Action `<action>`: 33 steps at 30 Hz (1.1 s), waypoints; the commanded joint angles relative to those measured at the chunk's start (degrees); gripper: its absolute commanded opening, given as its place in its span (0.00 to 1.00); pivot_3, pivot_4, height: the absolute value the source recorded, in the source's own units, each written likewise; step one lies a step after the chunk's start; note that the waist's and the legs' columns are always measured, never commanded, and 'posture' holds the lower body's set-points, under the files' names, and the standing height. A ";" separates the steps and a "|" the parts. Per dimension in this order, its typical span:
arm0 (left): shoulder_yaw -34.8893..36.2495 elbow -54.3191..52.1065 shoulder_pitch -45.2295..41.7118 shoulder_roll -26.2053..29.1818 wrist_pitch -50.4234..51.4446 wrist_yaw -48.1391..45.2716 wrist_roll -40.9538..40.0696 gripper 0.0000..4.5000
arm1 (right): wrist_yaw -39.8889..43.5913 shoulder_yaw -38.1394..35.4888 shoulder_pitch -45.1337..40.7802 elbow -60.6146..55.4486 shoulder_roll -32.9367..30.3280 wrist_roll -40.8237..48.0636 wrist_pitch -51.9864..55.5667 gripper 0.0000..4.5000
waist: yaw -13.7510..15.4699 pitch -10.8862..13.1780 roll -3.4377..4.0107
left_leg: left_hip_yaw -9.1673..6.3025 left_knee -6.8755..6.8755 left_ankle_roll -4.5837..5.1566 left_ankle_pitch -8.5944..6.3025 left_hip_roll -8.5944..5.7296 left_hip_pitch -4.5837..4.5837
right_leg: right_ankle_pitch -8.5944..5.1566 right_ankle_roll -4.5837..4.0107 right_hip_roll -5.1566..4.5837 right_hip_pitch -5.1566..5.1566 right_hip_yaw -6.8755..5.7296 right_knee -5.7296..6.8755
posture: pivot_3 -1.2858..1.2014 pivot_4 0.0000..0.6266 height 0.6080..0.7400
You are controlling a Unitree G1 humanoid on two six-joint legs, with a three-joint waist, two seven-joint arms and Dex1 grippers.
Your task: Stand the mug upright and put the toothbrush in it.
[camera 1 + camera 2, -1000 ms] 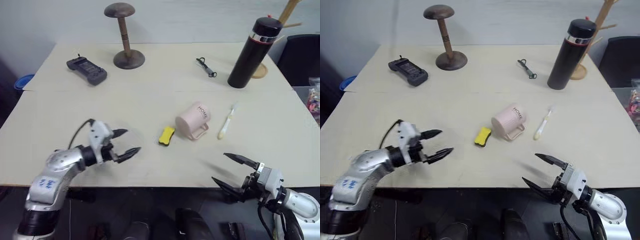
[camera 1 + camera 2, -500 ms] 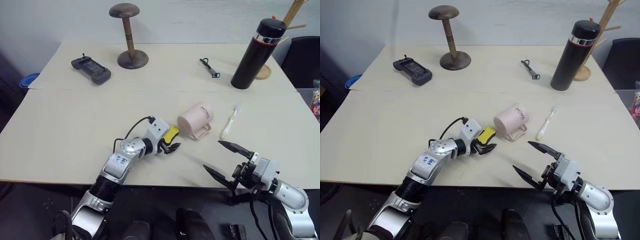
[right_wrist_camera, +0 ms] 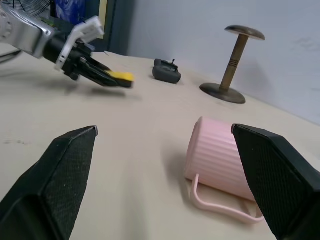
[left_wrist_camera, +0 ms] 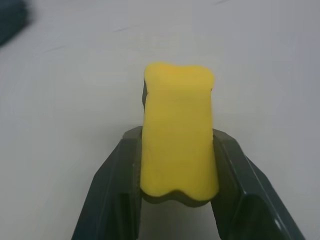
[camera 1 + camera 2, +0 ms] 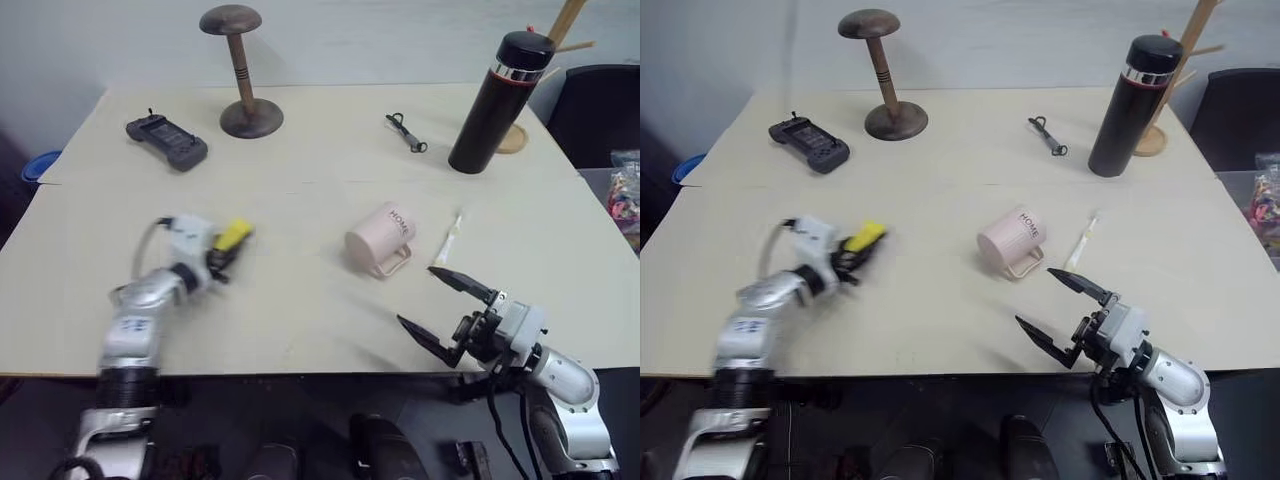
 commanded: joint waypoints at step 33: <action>-3.04 -15.37 9.66 7.33 -15.78 -39.39 -15.21 0.99 | -75.36 -8.06 -24.83 -8.61 1.95 46.73 79.90 1.00 | -0.08 0.17 -0.05 | 0.03 0.12 0.10 -0.04 -0.02 -0.70 | 0.01 0.00 -0.09 -0.64 0.00 0.06 | 0.52 0.24 1.00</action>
